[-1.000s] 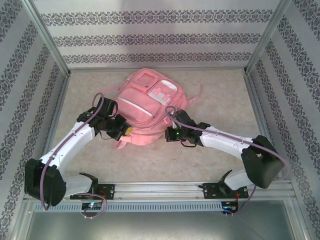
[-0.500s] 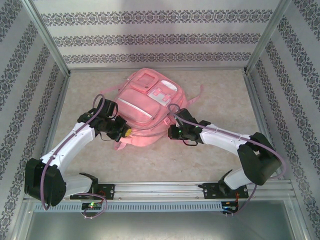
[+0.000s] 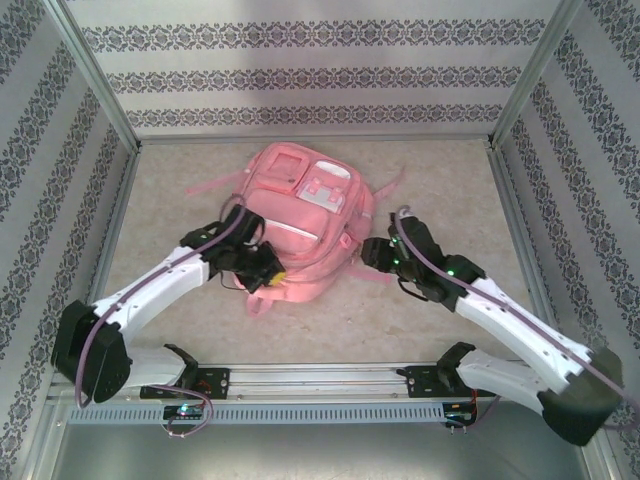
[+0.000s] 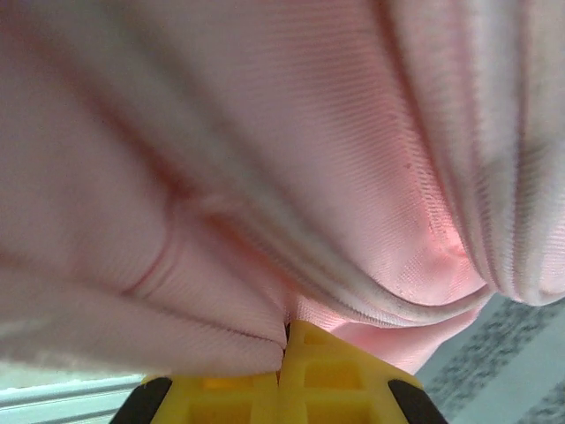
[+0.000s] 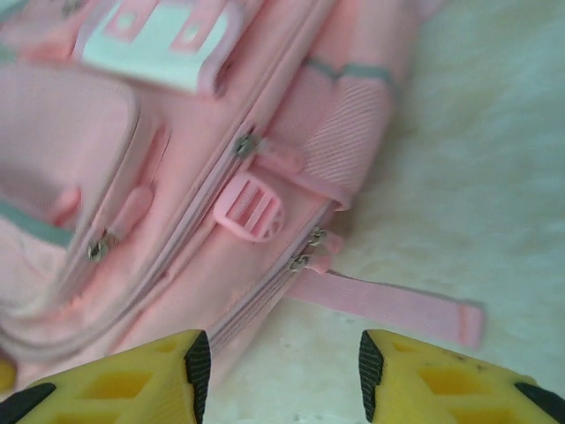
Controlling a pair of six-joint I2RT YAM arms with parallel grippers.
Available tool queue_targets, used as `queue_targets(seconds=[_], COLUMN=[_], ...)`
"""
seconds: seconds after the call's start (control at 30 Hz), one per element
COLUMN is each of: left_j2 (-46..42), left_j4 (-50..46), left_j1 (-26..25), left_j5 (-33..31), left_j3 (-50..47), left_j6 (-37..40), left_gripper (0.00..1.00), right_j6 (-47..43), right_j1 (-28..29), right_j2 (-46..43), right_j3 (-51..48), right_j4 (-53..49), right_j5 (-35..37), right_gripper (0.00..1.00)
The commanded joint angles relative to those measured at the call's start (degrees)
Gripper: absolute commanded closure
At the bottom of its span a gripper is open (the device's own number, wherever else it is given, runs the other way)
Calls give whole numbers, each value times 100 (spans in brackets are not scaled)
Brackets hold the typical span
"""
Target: Pack the student bag
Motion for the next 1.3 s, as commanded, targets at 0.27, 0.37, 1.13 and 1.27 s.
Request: queue_targets(seconds=[0.27, 0.37, 1.13, 1.27], left_j2=[1662, 1858, 18, -1208], left_j4=[288, 129, -216, 1695], left_j1=[-1937, -2124, -852, -154], left_j5=[428, 325, -2403, -3690], left_j3=[931, 1163, 2022, 219], left_j6=[960, 1007, 3634, 5879], left_gripper=[83, 87, 1, 1], right_j6=[106, -18, -1605, -2470], right_j1=[-25, -35, -76, -113], right_j2=[-1187, -1387, -781, -712], right_j3=[-140, -198, -31, -668], right_j4=[-1503, -1635, -14, 1690], right_j5=[1090, 1112, 1460, 1554], right_gripper=[50, 50, 2, 2])
